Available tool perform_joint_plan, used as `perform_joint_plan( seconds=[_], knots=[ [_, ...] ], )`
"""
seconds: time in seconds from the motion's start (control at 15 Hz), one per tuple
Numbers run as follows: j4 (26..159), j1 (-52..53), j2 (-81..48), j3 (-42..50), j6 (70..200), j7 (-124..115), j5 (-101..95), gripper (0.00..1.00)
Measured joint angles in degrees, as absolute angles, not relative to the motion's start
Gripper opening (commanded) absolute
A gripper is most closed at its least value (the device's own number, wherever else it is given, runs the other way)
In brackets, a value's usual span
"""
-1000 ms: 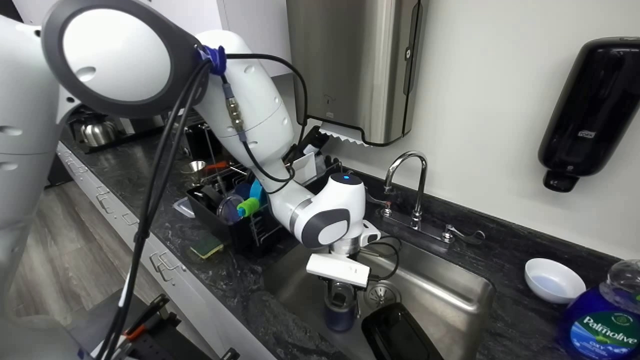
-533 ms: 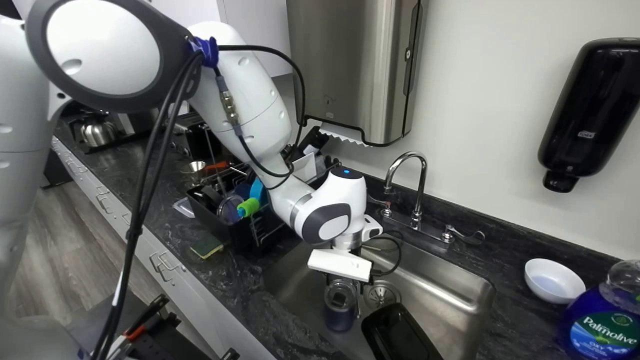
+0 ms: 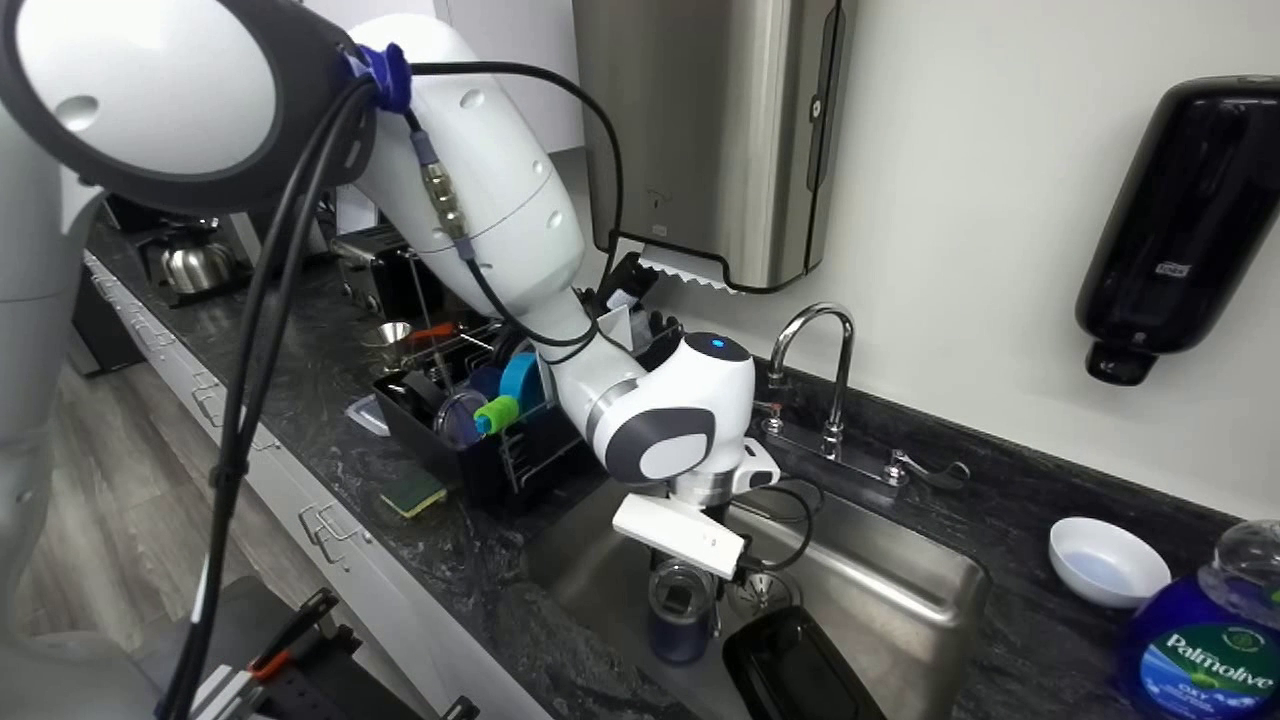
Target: Cover the mug in the sink with a lid
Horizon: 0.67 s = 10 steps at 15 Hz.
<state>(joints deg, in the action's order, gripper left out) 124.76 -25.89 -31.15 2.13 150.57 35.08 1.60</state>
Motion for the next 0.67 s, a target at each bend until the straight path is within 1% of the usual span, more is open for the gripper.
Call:
perform_joint_plan(
  seconds=[0.13,0.67],
  knots=[
    [124.81,-26.51,-30.22,1.85,148.41,35.10,2.68,1.00],
    [124.94,-26.60,-30.19,1.57,148.20,35.09,2.82,1.00]
  ],
)
